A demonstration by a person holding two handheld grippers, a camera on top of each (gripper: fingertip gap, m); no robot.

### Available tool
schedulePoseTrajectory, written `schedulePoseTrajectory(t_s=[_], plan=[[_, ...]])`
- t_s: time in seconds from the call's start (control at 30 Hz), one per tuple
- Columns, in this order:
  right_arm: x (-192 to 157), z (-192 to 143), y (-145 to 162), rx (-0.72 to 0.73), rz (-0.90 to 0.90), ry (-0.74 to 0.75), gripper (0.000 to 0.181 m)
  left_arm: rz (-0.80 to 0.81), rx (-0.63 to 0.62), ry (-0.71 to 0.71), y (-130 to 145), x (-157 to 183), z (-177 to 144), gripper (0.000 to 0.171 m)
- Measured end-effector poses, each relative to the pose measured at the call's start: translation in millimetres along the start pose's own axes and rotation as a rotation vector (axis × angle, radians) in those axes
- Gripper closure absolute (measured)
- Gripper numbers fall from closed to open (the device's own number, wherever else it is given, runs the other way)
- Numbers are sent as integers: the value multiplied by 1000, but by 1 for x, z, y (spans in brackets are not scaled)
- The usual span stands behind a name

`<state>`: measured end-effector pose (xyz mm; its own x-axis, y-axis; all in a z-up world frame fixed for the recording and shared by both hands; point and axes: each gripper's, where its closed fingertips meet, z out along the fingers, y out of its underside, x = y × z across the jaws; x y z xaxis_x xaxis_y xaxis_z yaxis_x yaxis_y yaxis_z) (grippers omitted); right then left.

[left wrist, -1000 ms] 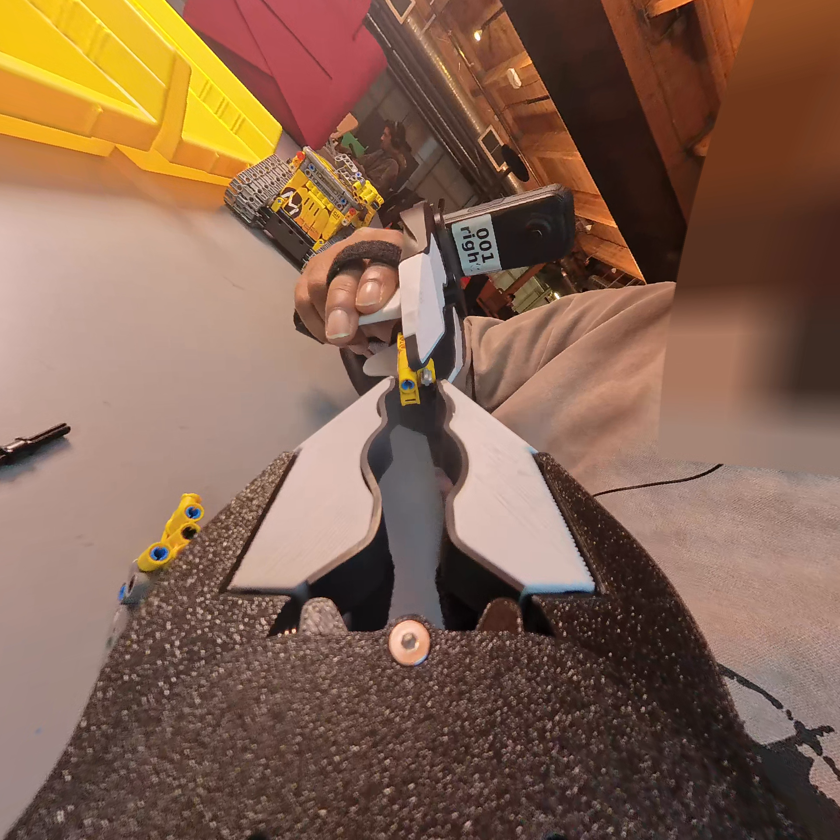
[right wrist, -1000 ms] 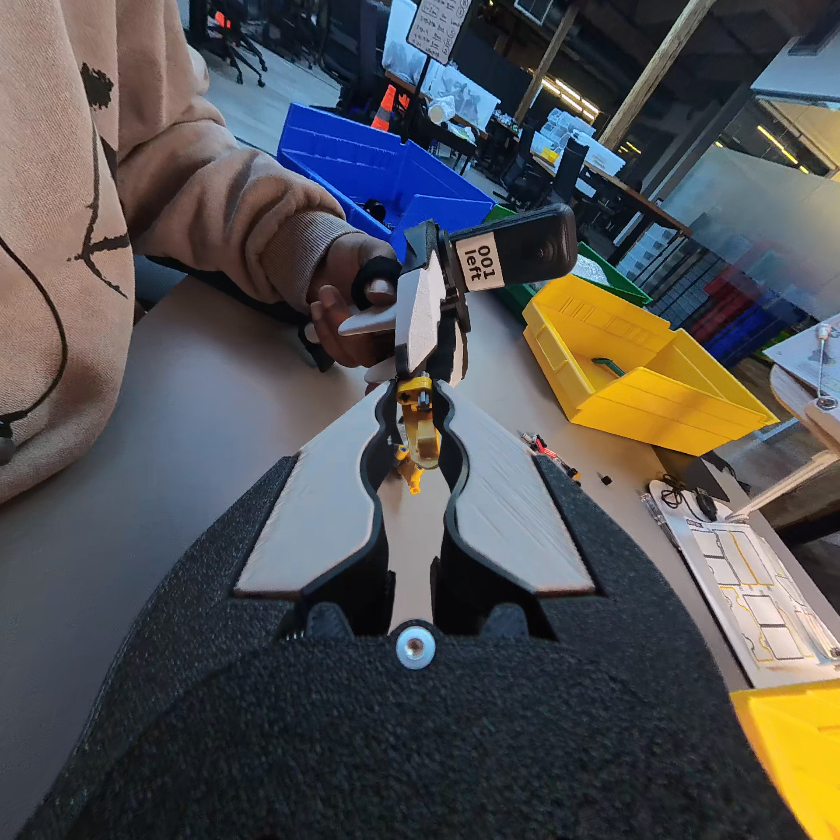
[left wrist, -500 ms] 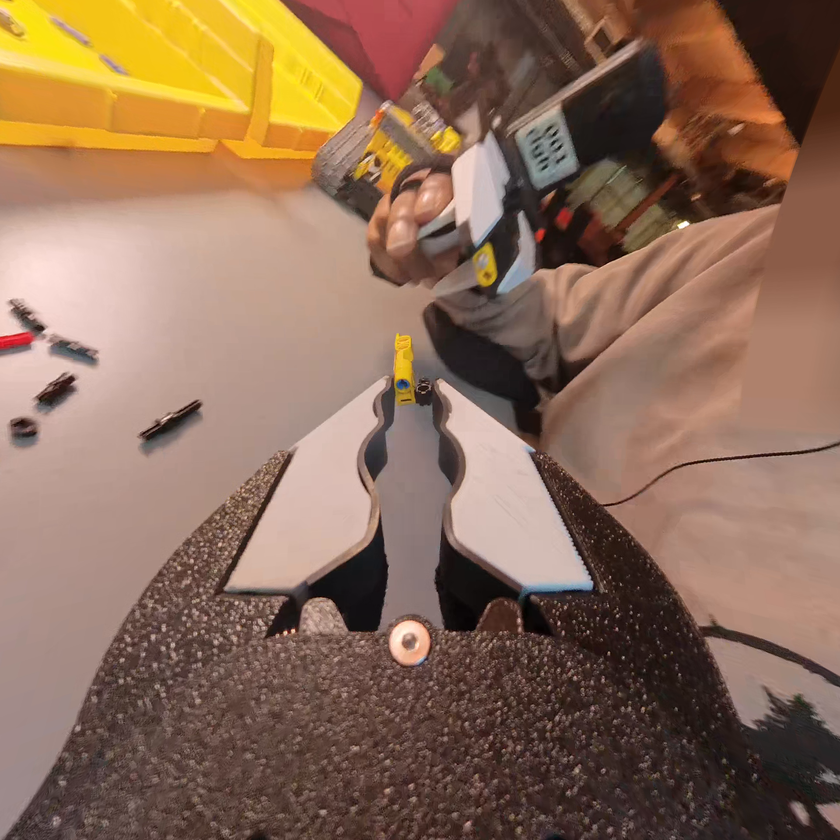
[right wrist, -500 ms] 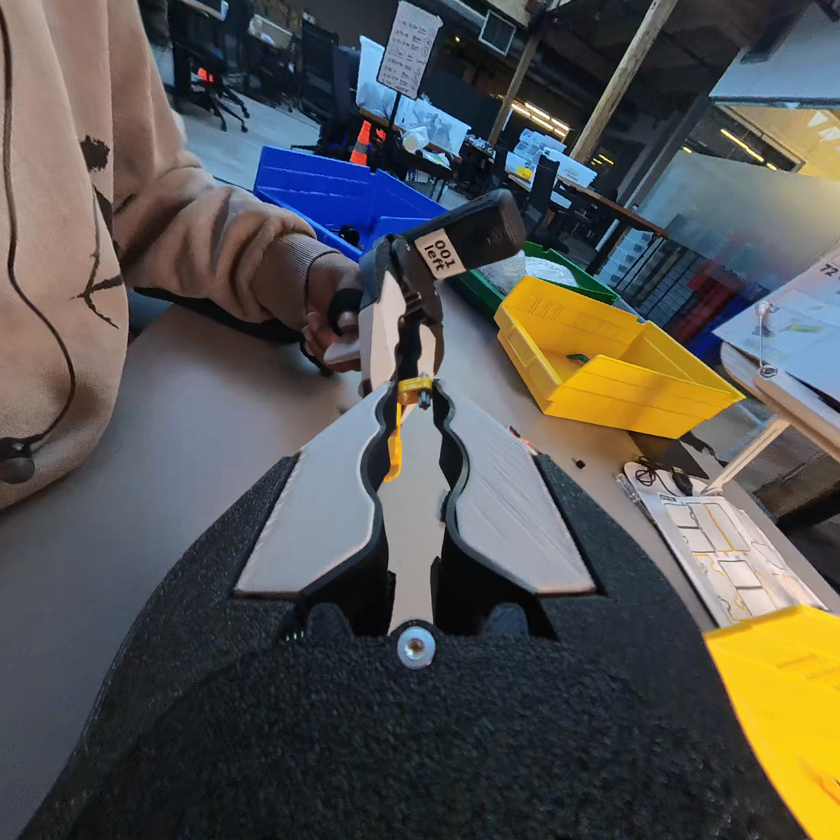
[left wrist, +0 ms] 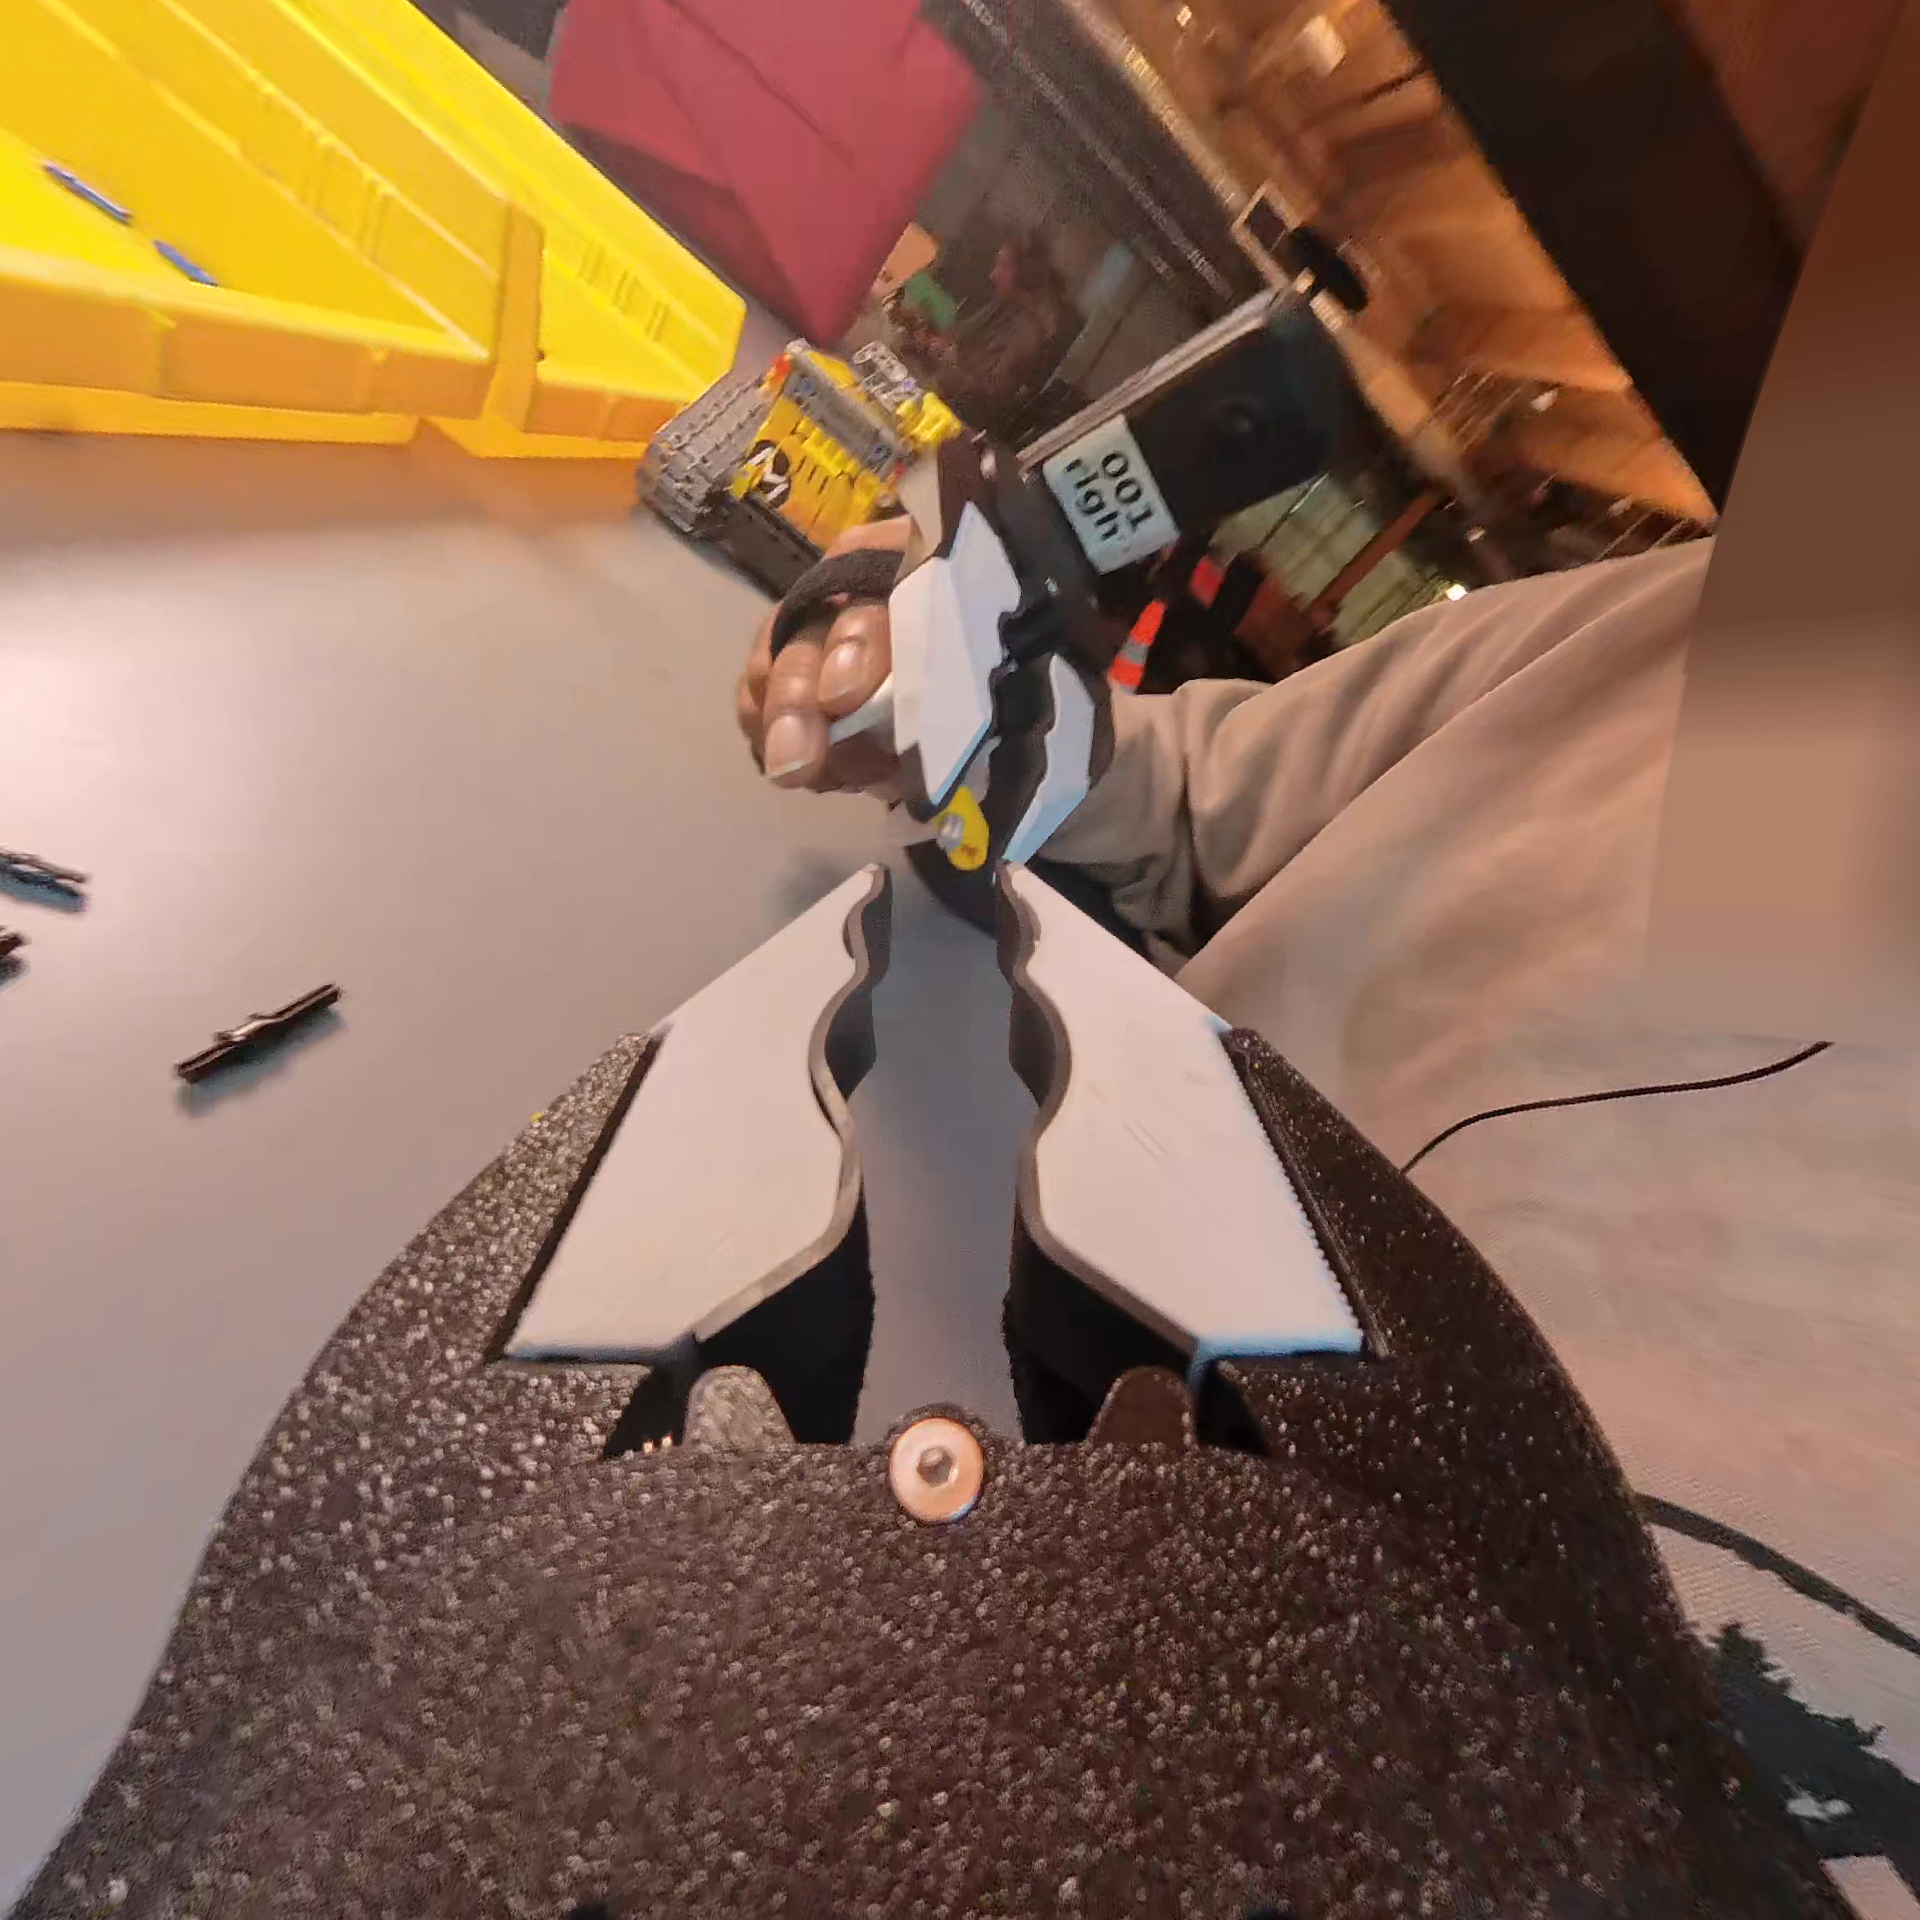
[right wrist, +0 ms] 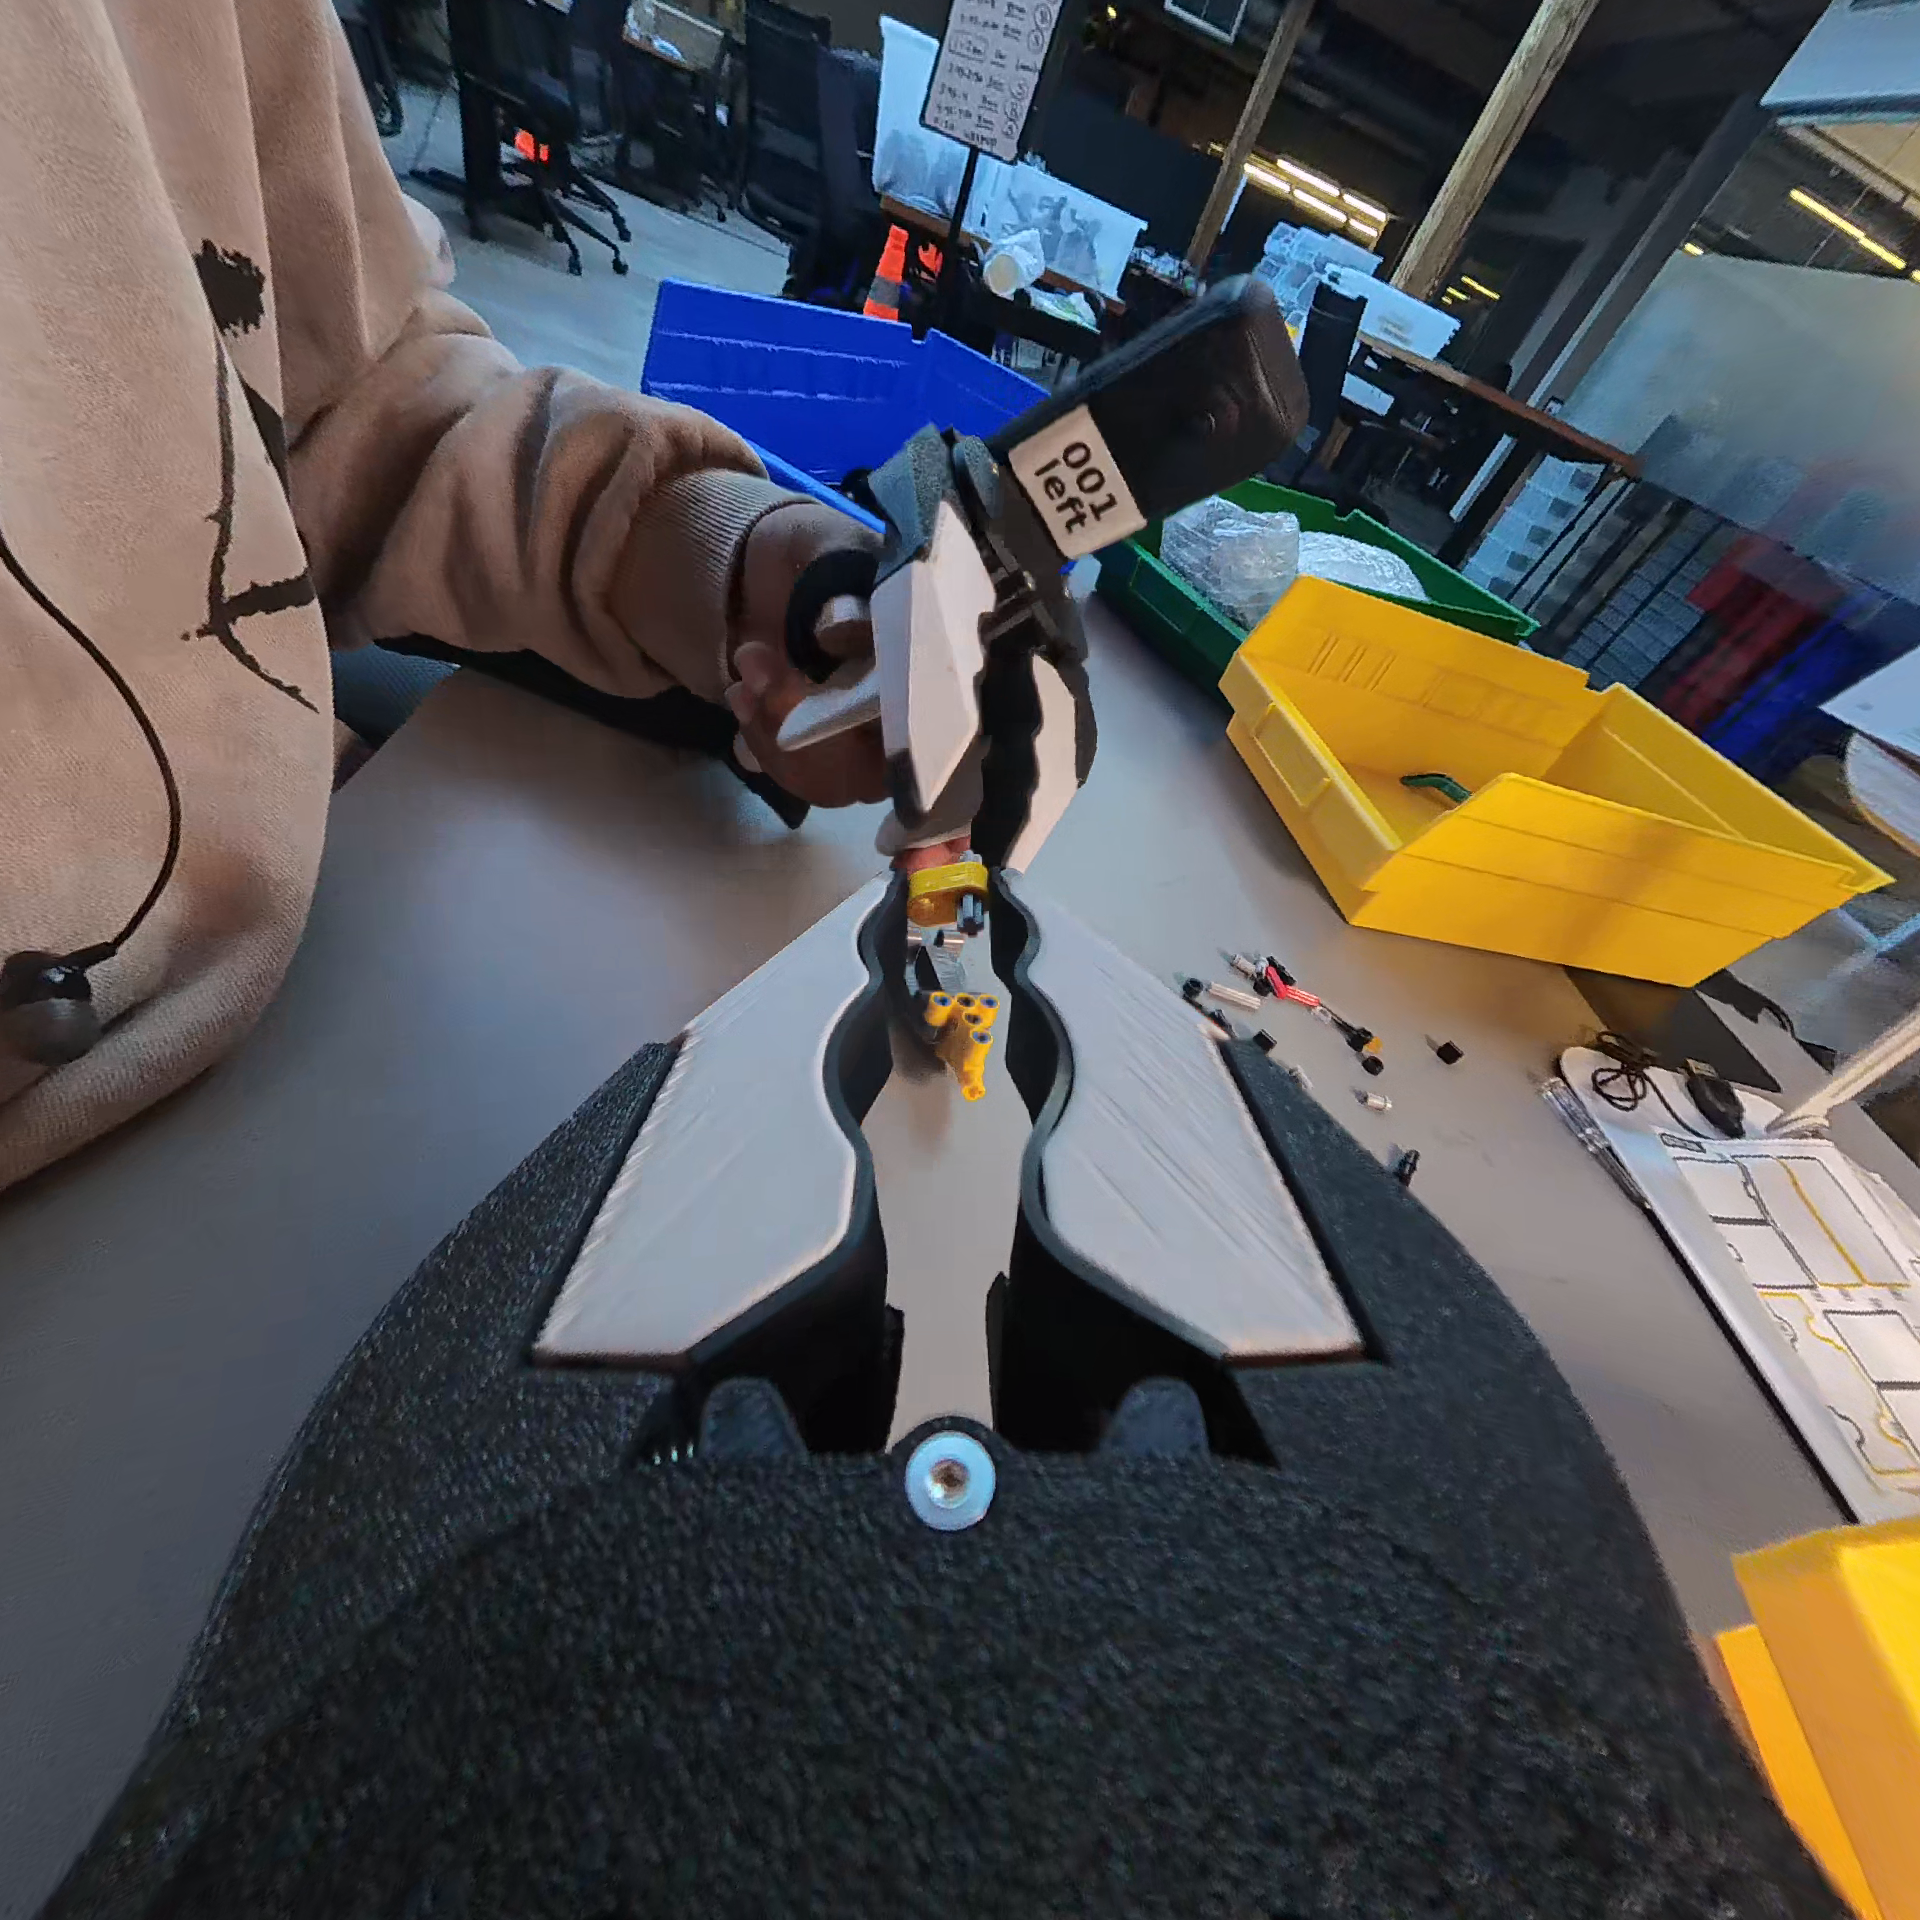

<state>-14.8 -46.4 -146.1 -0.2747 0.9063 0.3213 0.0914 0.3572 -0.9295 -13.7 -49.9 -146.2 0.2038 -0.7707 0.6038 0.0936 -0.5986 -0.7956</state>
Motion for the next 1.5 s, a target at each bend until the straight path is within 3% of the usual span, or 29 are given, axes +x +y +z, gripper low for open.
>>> schedulePoseTrajectory(t_s=[0.17, 0.63, 1.13, 1.27, 1.4, 1.5], plan=[[-5, 5, -2, -9, -32, 2, 168, -45, 8, 45, 2, 5, 5, 165], [-6, 5, -2, -69, -191, 50, 168, -258, 86, 169, -2, 6, 5, 168], [0, 0, -8, -66, -179, 35, 170, -122, 64, 140, -7, 9, 2, 171], [33, -40, -16, -25, -118, 154, 170, -111, 239, -18, -34, -23, -54, 171], [19, -15, 16, -144, -102, 59, 168, -38, 92, -34, -18, -20, -24, 169], [12, -8, 50, -243, -20, -3, 168, -59, 63, -63, -9, -26, -19, 169]])
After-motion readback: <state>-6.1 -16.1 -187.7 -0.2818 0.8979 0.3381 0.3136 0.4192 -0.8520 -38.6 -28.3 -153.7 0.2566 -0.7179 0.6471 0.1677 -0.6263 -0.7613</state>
